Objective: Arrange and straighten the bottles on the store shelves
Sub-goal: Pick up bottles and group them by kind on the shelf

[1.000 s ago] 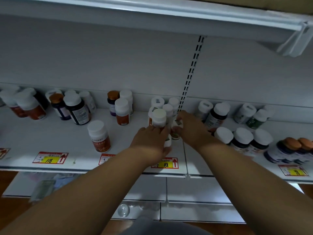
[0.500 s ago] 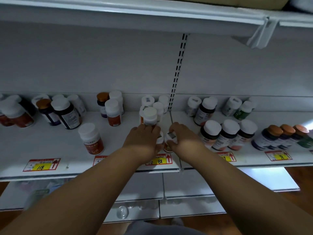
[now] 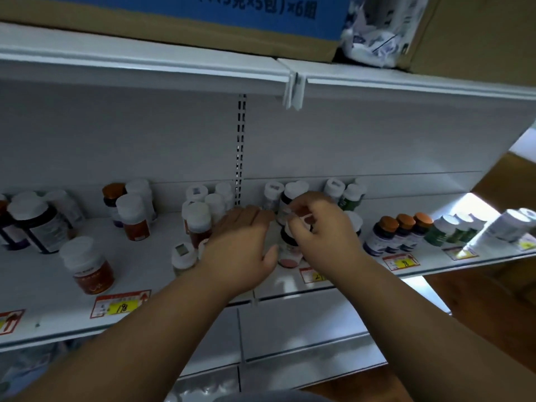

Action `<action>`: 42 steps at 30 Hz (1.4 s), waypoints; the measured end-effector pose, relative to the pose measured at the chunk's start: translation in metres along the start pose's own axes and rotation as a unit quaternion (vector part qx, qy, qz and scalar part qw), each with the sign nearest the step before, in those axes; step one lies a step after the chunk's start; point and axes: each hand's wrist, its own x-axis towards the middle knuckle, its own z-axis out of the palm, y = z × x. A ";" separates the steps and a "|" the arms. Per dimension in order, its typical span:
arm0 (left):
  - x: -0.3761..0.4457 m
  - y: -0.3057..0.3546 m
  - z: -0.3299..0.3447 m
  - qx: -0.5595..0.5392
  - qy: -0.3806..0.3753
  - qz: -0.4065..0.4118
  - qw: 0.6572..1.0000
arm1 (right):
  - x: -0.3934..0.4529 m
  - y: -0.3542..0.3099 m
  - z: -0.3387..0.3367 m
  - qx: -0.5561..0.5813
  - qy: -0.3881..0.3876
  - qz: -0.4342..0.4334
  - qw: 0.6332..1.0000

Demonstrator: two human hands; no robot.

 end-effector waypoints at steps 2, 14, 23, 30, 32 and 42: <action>0.010 0.017 0.003 -0.013 0.006 0.000 1.000 | 0.003 0.013 -0.015 0.022 0.010 0.007 1.000; 0.108 0.123 0.076 -0.044 0.034 -0.078 0.995 | 0.119 0.218 -0.094 -0.121 -0.176 0.041 0.976; 0.124 0.165 0.102 -0.038 0.066 -0.153 0.985 | 0.153 0.265 -0.053 -0.269 -0.345 -0.055 0.897; 0.117 0.166 0.100 -0.016 0.060 -0.165 0.984 | 0.155 0.280 -0.034 -0.227 -0.270 0.006 0.936; 0.116 0.165 0.100 -0.019 0.055 -0.160 0.985 | 0.152 0.280 -0.032 -0.196 -0.263 0.016 0.945; 0.143 0.208 0.119 -0.132 0.088 -0.119 0.980 | 0.086 0.274 -0.143 0.169 -0.094 0.128 0.973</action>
